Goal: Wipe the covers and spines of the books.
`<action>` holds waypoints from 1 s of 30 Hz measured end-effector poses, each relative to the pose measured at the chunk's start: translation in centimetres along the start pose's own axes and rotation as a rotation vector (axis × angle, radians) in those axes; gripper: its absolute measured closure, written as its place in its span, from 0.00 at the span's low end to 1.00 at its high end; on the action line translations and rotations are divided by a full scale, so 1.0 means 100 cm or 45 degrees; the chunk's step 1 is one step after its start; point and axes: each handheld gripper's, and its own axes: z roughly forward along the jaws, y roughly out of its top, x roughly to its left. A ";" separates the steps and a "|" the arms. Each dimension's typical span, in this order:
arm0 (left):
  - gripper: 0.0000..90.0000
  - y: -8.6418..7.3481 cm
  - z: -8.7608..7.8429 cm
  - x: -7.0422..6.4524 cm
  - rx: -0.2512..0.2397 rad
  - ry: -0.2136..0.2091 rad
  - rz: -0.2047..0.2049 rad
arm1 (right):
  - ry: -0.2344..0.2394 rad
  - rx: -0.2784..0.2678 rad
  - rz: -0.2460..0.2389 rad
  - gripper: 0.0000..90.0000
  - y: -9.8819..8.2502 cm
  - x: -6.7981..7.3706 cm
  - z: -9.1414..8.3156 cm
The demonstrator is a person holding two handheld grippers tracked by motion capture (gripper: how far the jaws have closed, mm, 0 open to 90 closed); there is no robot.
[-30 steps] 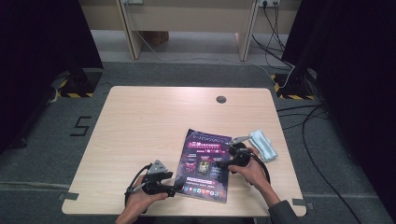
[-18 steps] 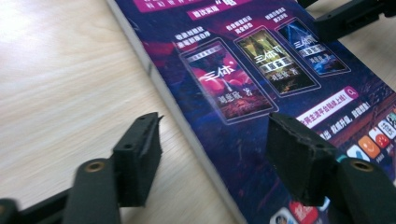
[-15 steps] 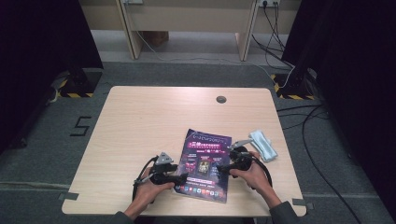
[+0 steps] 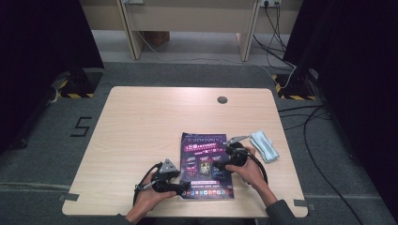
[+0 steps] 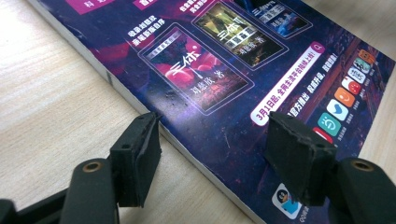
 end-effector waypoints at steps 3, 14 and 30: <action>0.40 -0.001 0.001 0.001 -0.018 0.011 0.002 | 0.000 -0.004 0.014 0.19 0.000 0.000 0.000; 0.41 -0.002 0.001 0.003 -0.027 0.003 0.050 | -0.003 -0.010 0.017 0.18 -0.005 0.004 -0.003; 0.43 0.003 0.003 0.007 0.009 -0.048 0.117 | -0.010 0.005 0.044 0.25 -0.005 -0.005 -0.025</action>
